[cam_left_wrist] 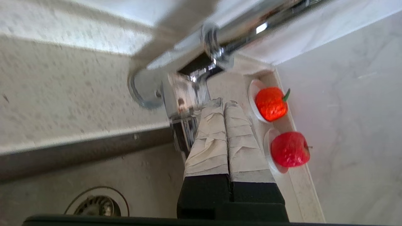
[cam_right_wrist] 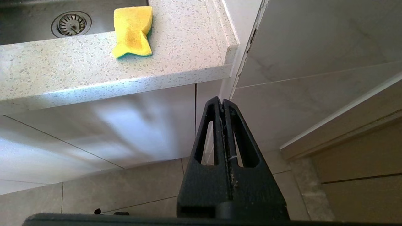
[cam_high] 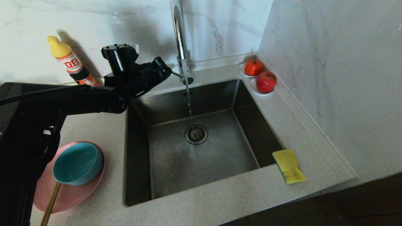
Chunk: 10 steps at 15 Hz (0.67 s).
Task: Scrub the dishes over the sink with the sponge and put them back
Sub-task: Turn on the faucet
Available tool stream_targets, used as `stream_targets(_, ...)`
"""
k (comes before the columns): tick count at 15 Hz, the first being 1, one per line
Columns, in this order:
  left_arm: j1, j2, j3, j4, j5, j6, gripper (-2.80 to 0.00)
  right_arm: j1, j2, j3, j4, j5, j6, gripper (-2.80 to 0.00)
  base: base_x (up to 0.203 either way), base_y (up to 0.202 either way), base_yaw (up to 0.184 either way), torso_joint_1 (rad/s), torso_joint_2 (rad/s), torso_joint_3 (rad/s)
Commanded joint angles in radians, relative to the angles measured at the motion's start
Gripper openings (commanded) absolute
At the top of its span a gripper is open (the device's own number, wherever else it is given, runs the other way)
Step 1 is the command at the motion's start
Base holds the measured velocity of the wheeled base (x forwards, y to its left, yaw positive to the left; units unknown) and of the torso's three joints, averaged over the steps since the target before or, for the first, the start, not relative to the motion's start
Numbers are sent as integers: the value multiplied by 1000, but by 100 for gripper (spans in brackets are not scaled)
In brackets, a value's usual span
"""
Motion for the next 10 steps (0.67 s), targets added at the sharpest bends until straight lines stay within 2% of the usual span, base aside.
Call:
stream_targets(1,-12,-18,48,-26,-2,-3,-280,0,1,-1,-1,0,0,-280,0,0,0,0,0,0)
stream_targets(5,-18,-47,100,-52,-1,-2,-280,0,1,-1,-1,0,0,-280,0,0,0,0,0,0)
stream_targets(10,8,-51,77,-49,6,1,-280,0,1,-1,-1,0,0,-280,0,0,0,0,0,0)
